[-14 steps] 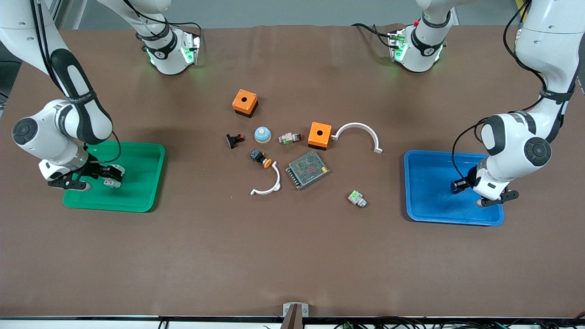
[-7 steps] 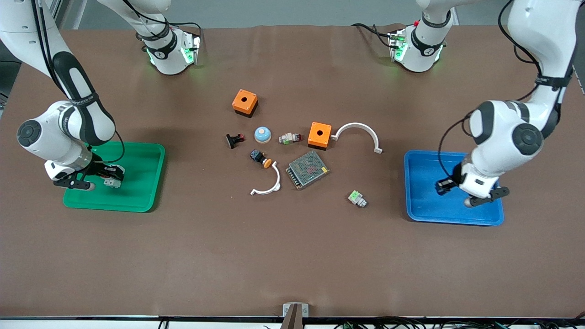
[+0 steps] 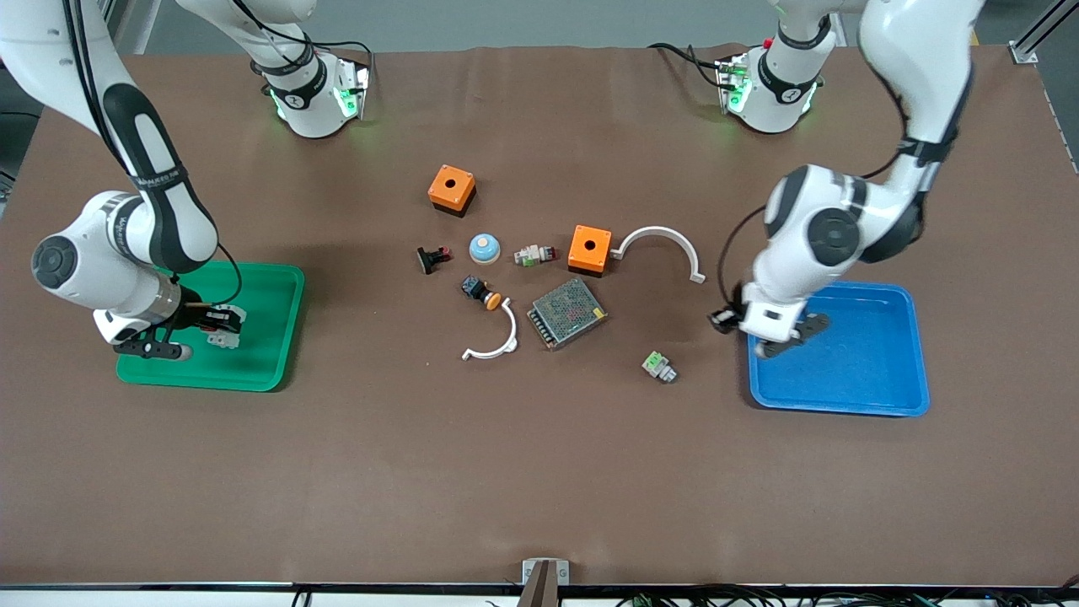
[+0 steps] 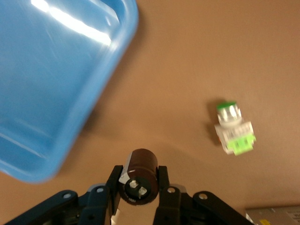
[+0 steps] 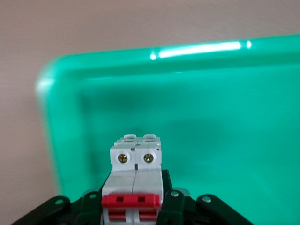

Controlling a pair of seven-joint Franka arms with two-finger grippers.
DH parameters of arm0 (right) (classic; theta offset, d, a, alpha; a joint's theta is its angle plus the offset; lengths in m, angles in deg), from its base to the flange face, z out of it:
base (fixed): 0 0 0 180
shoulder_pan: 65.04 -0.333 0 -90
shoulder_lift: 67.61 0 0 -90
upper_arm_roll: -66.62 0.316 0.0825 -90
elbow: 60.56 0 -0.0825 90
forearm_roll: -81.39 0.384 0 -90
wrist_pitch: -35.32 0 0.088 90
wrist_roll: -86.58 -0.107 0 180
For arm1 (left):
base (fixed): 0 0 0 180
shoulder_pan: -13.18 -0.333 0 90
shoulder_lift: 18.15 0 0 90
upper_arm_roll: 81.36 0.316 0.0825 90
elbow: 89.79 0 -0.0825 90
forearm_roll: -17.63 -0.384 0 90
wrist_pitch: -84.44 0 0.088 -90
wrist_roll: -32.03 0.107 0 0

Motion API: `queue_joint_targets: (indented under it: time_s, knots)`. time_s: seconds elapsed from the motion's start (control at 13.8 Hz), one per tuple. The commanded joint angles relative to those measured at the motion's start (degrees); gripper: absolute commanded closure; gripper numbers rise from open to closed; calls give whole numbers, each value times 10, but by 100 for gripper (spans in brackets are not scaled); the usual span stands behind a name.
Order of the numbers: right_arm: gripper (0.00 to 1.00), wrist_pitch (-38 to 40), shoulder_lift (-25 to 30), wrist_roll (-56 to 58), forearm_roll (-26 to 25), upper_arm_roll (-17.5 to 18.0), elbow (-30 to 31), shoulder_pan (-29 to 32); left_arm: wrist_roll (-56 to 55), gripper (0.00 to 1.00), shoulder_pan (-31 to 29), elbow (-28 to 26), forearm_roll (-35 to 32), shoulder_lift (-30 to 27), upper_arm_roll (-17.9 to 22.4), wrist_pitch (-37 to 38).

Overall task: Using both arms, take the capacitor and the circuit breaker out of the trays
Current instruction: 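Lift the capacitor and breaker out of the trays toward the table center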

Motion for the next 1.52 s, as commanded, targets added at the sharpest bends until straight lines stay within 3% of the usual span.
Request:
queue_joint_targets:
  time_s: [0.0, 0.14, 0.51, 0.8, 0.87, 0.94, 1.01, 1.3, 1.45]
  knots:
    - [99, 76, 32, -50, 10, -3, -41, -69, -42, 100, 28, 5, -10, 26, 4, -3]
    - [99, 70, 26, -102, 14, 2, -39, -122, -50, 100, 31, 6, -10, 42, 2, -6]
    - [100, -52, -25, -296, 12, 1, -35, -281, -95, 100, 74, 38, -8, 88, 0, -16]
    - [100, -132, -78, -379, 6, 0, -40, -345, -102, 99, 78, 51, -3, 106, 0, -16]
    - [100, -141, -89, -396, 5, 0, -41, -357, -102, 89, 85, 50, -2, 107, 0, -16]
    - [100, -143, -95, -405, 4, -1, -41, -365, -101, 50, 88, 50, -2, 108, 0, -16]
    - [100, -145, -98, -407, 4, -1, -41, -370, -100, 0, 86, 50, -4, 110, 0, -16]
    - [100, -144, -100, -418, 4, -1, -47, -386, -43, 0, 78, 81, -9, 88, 0, 7]
    - [100, -143, -109, -430, 4, -2, -59, -389, -15, 0, 71, 151, -13, 81, 6, 72]
